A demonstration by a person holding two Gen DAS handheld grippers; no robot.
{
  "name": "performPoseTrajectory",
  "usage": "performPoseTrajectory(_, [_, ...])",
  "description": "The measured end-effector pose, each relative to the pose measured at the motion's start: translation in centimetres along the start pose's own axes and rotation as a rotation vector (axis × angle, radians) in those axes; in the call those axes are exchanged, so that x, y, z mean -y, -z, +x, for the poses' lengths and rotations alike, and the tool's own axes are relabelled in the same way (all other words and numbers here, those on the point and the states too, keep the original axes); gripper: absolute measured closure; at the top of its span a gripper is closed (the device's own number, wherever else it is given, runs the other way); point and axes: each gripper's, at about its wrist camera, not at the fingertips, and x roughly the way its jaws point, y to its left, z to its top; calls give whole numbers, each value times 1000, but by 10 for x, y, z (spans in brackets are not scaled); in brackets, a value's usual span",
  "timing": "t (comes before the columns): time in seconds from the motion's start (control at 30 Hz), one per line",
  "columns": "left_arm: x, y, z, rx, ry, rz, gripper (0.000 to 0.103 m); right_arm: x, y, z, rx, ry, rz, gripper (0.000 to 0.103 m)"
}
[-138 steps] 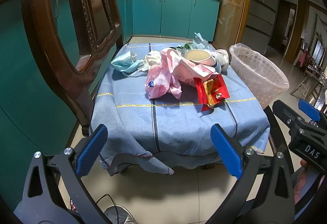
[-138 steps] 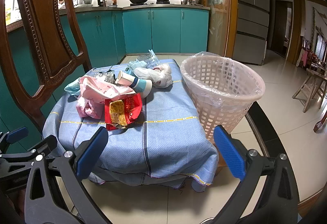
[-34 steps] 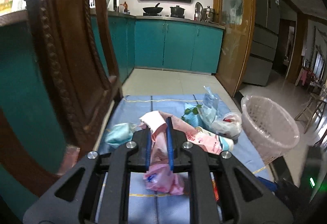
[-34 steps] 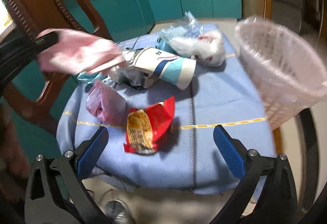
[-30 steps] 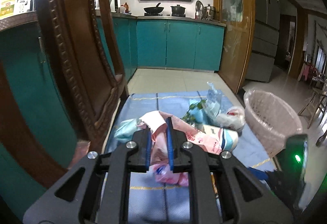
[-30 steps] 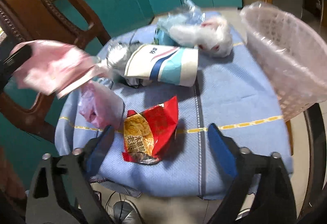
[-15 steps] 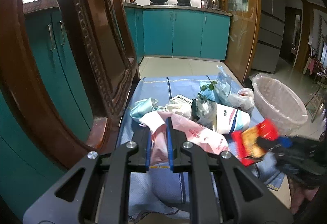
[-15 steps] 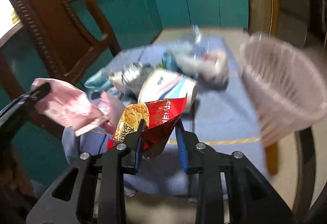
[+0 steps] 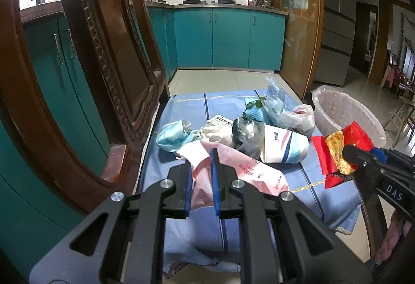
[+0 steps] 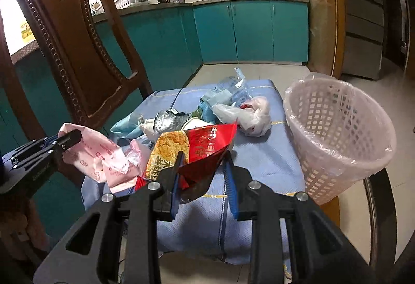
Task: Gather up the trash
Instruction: 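Lift the red snack wrapper with the right gripper toward the wastebasket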
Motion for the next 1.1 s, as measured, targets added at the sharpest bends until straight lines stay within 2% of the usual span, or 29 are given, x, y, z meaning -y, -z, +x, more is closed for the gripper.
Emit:
performPoseTrajectory(0.17, [-2,1,0,-12,7,-17,89,-9,-3,-1,40,88,-46,73])
performPoseTrajectory(0.33, [2,1,0,-20,14,-12,89,-8,-4,-3,55,129,-53,73])
performPoseTrajectory(1.1, [7,3,2,-11,11,-3,89,-11,-3,-4,46,121,-61,73])
